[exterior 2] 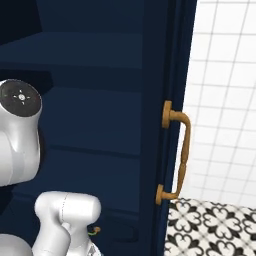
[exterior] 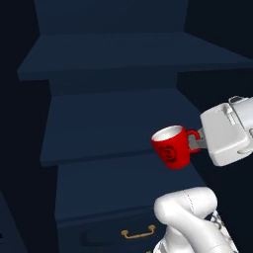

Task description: Pick the kettle from the counter and place it on the tray. Then pick the mug from the cabinet and place it on the tray. Then close the cabinet doors.

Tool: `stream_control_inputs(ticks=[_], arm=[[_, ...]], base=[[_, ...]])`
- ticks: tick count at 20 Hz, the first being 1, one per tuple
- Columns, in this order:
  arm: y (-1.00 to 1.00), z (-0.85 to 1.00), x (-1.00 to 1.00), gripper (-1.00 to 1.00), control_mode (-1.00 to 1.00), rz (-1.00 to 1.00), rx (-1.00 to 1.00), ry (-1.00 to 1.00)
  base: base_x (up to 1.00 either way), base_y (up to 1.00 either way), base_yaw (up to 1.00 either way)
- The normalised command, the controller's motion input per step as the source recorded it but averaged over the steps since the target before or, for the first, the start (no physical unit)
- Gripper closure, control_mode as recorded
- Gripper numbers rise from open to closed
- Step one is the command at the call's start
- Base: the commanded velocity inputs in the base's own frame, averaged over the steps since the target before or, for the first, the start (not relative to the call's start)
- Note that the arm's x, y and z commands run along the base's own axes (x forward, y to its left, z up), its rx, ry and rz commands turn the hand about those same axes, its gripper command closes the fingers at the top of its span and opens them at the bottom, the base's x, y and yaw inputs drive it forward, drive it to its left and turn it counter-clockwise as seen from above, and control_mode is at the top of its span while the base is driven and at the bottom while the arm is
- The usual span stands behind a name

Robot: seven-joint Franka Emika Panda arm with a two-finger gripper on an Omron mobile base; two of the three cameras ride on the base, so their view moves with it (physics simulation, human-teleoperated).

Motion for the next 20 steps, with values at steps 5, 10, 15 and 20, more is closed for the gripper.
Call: stream_control_inputs(ticks=[5,10,15,20], arm=[[0.00,0.00,0.00,1.00,1.00,0.00,0.00,0.00],[0.00,0.00,0.00,1.00,1.00,0.00,0.00,0.00],[0.00,0.00,0.00,1.00,1.00,0.00,0.00,0.00],[0.00,0.00,0.00,1.00,1.00,0.00,0.00,0.00]], base=[[-0.65,-0.21,0.09],[-0.53,-0.12,0.49],[-0.46,-0.06,0.93],[-0.33,-0.17,1.00]])
